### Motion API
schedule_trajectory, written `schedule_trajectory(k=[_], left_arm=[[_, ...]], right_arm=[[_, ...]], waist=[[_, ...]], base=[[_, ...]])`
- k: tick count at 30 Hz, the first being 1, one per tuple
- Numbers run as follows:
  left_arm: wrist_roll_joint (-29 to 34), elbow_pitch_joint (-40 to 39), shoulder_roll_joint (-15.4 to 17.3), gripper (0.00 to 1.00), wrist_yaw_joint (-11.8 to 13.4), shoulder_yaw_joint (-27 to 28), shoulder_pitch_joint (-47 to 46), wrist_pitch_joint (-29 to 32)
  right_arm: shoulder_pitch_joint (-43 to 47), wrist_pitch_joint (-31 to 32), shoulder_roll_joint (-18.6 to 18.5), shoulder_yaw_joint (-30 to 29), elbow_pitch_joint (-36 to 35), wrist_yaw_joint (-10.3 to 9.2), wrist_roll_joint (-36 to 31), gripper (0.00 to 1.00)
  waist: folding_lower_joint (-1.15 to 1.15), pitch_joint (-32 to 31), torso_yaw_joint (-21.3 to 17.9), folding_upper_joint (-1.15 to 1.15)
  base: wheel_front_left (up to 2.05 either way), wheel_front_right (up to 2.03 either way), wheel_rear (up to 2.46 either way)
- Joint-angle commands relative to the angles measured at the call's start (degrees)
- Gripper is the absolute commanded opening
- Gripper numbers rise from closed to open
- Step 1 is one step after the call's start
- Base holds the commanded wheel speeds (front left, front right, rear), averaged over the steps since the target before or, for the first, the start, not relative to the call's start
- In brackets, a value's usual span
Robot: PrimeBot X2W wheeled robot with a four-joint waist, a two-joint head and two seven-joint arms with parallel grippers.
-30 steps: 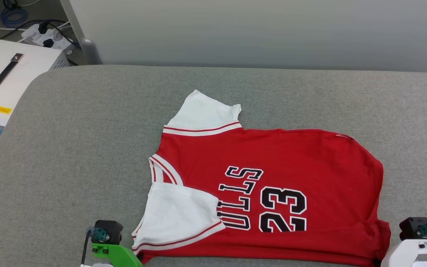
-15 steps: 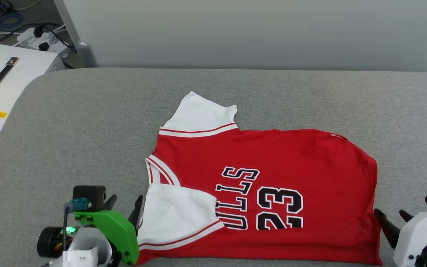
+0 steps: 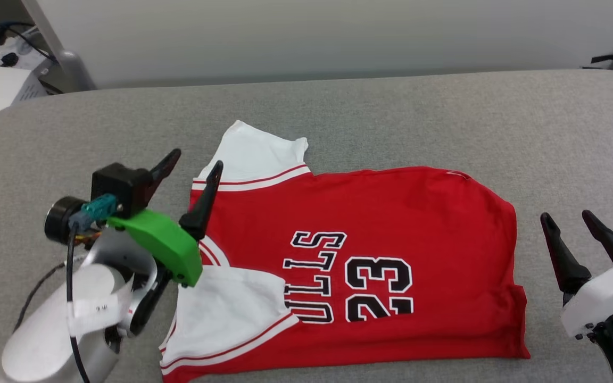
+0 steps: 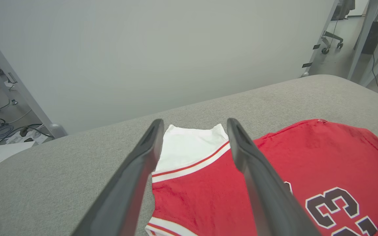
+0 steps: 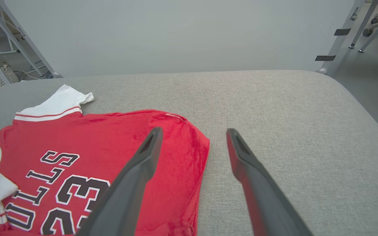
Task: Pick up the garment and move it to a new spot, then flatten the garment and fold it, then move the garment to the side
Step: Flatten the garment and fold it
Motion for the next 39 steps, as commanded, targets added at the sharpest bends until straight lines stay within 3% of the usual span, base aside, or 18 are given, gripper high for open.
schedule_trajectory(k=[1, 9, 12, 20, 32, 37, 38, 39], left_arm=[[0.29, 1.06, 0.31, 1.0, -1.35, -0.42, -3.12, 1.17], [-0.89, 11.94, 0.99, 1.0, -10.51, -3.25, -19.28, 13.78], [-1.87, 20.55, 1.73, 1.0, -14.18, -6.28, -28.66, 25.85], [-3.89, 32.03, 2.24, 1.0, -15.47, -7.82, -38.16, 36.79], [-3.4, 45.2, 2.72, 1.0, -15.23, -7.5, -42.74, 36.28], [-6.09, 47.43, 1.14, 1.0, -15.43, -6.99, -42.36, 38.44], [-8.1, 48.08, 0.27, 0.46, -15.48, -6.27, -41.91, 40.36], [-9.16, 48.33, -0.19, 0.0, -15.52, -6.13, -41.64, 42.01]], right_arm=[[-1.36, -1.23, 0.09, 0.43, 0.14, -0.04, -0.23, 1.0], [-4.53, -4.99, 1.43, 2.2, 0.27, -0.04, 0.17, 1.0], [-6.79, -6.44, 2.4, 4.18, 0.47, -0.04, 0.36, 1.0], [-9.66, -8.06, 3.42, 7.13, 1.21, -0.04, 0.97, 1.0], [-10.79, -10.5, 4.26, 10.5, 4.11, -0.04, 1.56, 1.0], [-11.13, -11.17, 3.74, 11.2, 5.17, -0.04, 1.84, 1.0], [-11.21, -11.29, 3.54, 11.21, 5.34, -0.04, 1.86, 1.0], [-11.24, -11.35, 3.4, 11.19, 5.45, -0.04, 1.87, 1.0]], waist=[[0.0, 3.28, -3.06, 0.0], [0.0, 10.44, -7.77, 0.0], [0.0, 14.77, -10.73, 0.0], [0.0, 19.79, -14.35, 0.0], [0.0, 22.2, -16.59, 0.0], [0.0, 22.3, -16.41, 0.0], [0.0, 22.31, -16.32, 0.0], [0.0, 22.31, -16.24, 0.0]], base=[[0.0, 0.0, 0.0], [0.0, 0.0, 0.0], [0.0, 0.0, 0.0], [0.0, 0.0, 0.0], [0.0, 0.0, 0.0], [0.0, 0.0, 0.0], [0.0, 0.0, 0.0], [0.0, 0.0, 0.0]])
